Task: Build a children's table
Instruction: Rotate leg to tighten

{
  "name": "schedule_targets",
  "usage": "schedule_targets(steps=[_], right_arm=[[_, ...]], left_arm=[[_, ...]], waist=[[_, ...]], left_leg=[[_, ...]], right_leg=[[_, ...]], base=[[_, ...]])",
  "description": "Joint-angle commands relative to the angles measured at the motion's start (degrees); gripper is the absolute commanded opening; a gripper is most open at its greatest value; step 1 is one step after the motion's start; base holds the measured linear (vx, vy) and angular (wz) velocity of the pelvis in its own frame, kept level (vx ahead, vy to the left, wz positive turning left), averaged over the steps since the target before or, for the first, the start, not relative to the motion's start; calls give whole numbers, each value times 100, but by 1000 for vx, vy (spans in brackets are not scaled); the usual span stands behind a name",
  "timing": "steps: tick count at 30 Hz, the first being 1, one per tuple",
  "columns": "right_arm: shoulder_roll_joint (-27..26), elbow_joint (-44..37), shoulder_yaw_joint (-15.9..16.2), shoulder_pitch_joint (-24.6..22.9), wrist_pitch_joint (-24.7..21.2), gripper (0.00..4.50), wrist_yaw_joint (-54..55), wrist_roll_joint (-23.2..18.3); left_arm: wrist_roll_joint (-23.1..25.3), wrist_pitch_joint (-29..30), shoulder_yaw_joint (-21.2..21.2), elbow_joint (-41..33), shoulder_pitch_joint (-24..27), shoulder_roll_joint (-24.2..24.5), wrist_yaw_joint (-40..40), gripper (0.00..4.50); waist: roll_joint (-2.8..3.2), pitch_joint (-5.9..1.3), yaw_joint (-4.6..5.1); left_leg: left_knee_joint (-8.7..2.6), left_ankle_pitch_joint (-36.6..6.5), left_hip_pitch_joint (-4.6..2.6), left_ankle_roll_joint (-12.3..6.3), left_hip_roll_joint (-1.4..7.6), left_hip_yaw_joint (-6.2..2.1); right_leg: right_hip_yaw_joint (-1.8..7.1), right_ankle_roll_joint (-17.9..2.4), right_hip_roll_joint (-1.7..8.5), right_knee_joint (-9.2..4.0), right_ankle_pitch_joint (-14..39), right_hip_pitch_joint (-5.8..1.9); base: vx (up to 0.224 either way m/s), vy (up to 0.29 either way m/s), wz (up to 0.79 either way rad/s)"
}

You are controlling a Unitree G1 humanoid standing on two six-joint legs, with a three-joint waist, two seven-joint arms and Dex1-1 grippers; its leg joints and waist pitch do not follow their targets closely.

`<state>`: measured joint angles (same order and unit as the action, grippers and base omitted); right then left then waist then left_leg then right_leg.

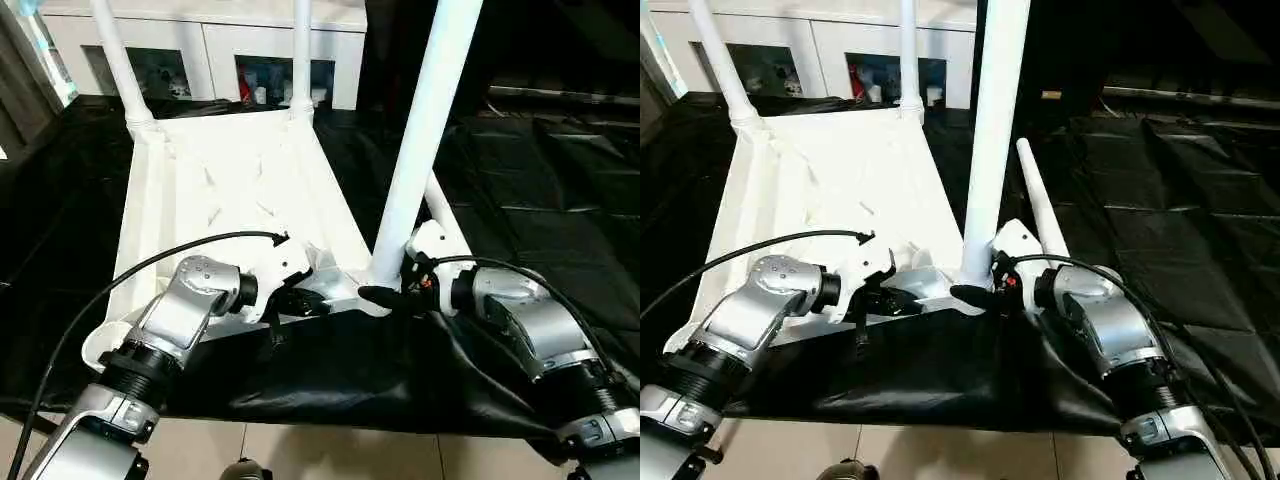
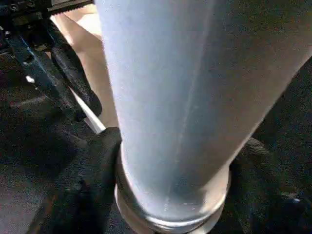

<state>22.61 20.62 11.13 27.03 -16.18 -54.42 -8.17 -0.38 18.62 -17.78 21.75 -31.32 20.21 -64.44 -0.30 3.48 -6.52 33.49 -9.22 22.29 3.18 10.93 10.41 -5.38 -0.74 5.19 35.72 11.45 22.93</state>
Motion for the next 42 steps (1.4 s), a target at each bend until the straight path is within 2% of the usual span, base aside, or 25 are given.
schedule_targets(steps=[1, 4, 5, 6, 7, 8, 10, 11, 12, 13, 14, 16, 19, 20, 22, 25, 26, 27, 30, 31, 36, 38, 40, 42], right_arm=[[-25, -90, -89, 8, -63, 282, 148, 58], [-282, 263, -278, 86, -15, 273, 763, 161], [-582, 654, -498, 191, -16, 271, 1459, 188], [-708, 804, -585, 229, -28, 270, 1731, 174], [-835, 947, -670, 266, -47, 270, 1995, 147], [-929, 1043, -720, 294, -60, 270, 2234, 158], [-1338, 1456, -975, 432, -148, 270, 3245, 156], [-1533, 1643, -1078, 497, -156, 269, 3718, 157], [-1675, 1776, -1136, 546, -157, 269, 4052, 165], [-1864, 1918, -1136, 605, -128, 269, 4324, 180], [-1989, 1968, -1132, 640, -91, 269, 4394, 164], [-2217, 2080, -1142, 726, 29, 269, 4473, 201], [-2312, 2215, -1129, 838, 196, 269, 4439, 254], [-2342, 2302, -1193, 902, 271, 304, 4466, 228], [-2324, 2302, -1237, 927, 298, 339, 4413, 174], [-2233, 2273, -1263, 947, 341, 360, 4304, 136], [-2204, 2273, -1268, 959, 368, 360, 4281, 147], [-2117, 2251, -1236, 971, 420, 382, 4169, 203], [-1929, 2176, -1160, 985, 467, 389, 3829, 274], [-1662, 1959, -983, 933, 416, 410, 3400, 372], [-829, 1055, -382, 594, 81, 445, 2141, 553], [-725, 936, -333, 540, 54, 445, 1982, 558], [-328, 563, -150, 360, 64, 445, 1463, 611], [-185, 451, -87, 298, 90, 445, 1258, 614]], left_arm=[[-259, -33, -72, -134, 10, -158, -186, 0], [-149, -3, 90, 136, -110, -364, 346, 0], [-36, 25, 248, 463, -275, -586, 947, 0], [10, 41, 317, 608, -351, -683, 1212, 0], [56, 58, 386, 756, -429, -782, 1484, 0], [67, 91, 449, 856, -488, -868, 1698, 0], [101, 216, 677, 1223, -714, -1215, 2512, 0], [116, 237, 750, 1374, -808, -1371, 2837, 0], [126, 247, 788, 1471, -870, -1483, 3046, 0], [145, 265, 795, 1560, -935, -1635, 3251, 0], [157, 265, 782, 1604, -968, -1726, 3333, 0], [211, 227, 737, 1714, -1035, -1884, 3447, 0], [252, 119, 659, 1773, -1077, -1969, 3415, 0], [272, 38, 621, 1846, -1113, -1980, 3406, 0], [287, -45, 556, 1839, -1096, -1944, 3298, 0], [272, -117, 478, 1759, -1030, -1862, 3075, 0], [269, -115, 463, 1736, -1011, -1834, 3016, 0], [275, -109, 433, 1686, -972, -1777, 2896, 0], [299, -96, 378, 1619, -906, -1632, 2667, 0], [298, -96, 358, 1534, -844, -1477, 2455, 0], [199, -213, 311, 1238, -661, -1031, 1762, 0], [163, -238, 305, 1175, -628, -973, 1629, 0], [-4, -214, 228, 802, -459, -730, 1045, 0], [-91, -195, 155, 588, -362, -604, 730, 0]], waist=[[-64, -365, 4], [-57, -357, 26], [-64, -358, 18], [-68, -348, 45], [-76, -341, 66], [-79, -345, 65], [-64, -336, 81], [-64, -357, 81], [-69, -358, 81], [-42, -377, 82], [-47, -388, 82], [-60, -407, 72], [-58, -406, 48], [-54, -397, 51], [-43, -377, 55], [-43, -368, 68], [-43, -369, 71], [-44, -372, 84], [-46, -377, 96], [-53, -375, 103], [-54, -372, 70], [-47, -366, 72], [-39, -351, 61], [-46, -361, 62]], left_leg=[[-369, -987, -104, -307, 257, -80], [-374, -1032, -103, -269, 252, -75], [-378, -1108, -116, -208, 247, -85], [-384, -1135, -105, -178, 244, -81], [-393, -1375, -132, -24, 226, -99], [-396, -1366, -127, -18, 228, -97], [-394, -1310, -127, -24, 226, -84], [-396, -1261, -137, -3, 222, -90], [-394, -1218, -135, -2, 219, -86], [-398, -1140, -135, 5, 229, -95], [-393, -1067, -128, -25, 228, -95], [-368, -772, -104, -199, 208, -71], [-361, -626, -100, -351, 204, -64], [-366, -678, -101, -380, 200, -62], [-386, -917, -124, -323, 220, -66], [-412, -1098, -121, -250, 231, -80], [-412, -1089, -120, -240, 231, -79], [-409, -1044, -113, -236, 227, -79], [-394, -956, -98, -294, 222, -74], [-385, -892, -86, -358, 215, -68], [-370, -842, -97, -491, 235, -69], [-378, -889, -108, -471, 238, -67], [-396, -1072, -115, -387, 252, -74], [-396, -1055, -118, -370, 269, -68]], right_leg=[[337, -1200, 393, -438, 798, -291], [339, -1213, 387, -444, 847, -271], [332, -1187, 403, -463, 1009, -280], [337, -1187, 401, -464, 1070, -269], [327, -1080, 429, -522, 1626, -276], [329, -1032, 429, -534, 1674, -285], [349, -1006, 410, -533, 1558, -254], [344, -1019, 410, -527, 1490, -257], [343, -1014, 409, -527, 1443, -260], [338, -1044, 401, -498, 1203, -268], [336, -1059, 401, -479, 1031, -280], [338, -1140, 391, -432, 420, -305], [327, -1184, 392, -422, 192, -327], [325, -1185, 394, -441, 280, -322], [324, -1136, 402, -484, 671, -313], [326, -1056, 407, -506, 920, -311], [326, -1049, 406, -505, 911, -312], [328, -1064, 400, -492, 830, -311], [327, -1119, 401, -475, 633, -323], [320, -1149, 390, -464, 523, -339], [321, -1148, 392, -463, 467, -344], [320, -1184, 387, -472, 554, -322], [322, -1150, 400, -499, 851, -316], [337, -1185, 403, -475, 764, -312]], base=[[0, 0, 0], [0, 0, 0], [0, 0, 0], [0, 0, 0], [0, 0, 0], [0, 0, 0], [0, 0, 0], [0, 0, 0], [0, 0, 0], [0, 0, 0], [0, 0, 0], [0, 0, 0], [0, 0, 0], [0, 0, 0], [0, 0, 0], [0, 0, 0], [0, 0, 0], [0, 0, 0], [0, 0, 0], [0, 0, 0], [0, 0, 0], [0, 0, 0], [0, 0, 0], [0, 0, 0]])
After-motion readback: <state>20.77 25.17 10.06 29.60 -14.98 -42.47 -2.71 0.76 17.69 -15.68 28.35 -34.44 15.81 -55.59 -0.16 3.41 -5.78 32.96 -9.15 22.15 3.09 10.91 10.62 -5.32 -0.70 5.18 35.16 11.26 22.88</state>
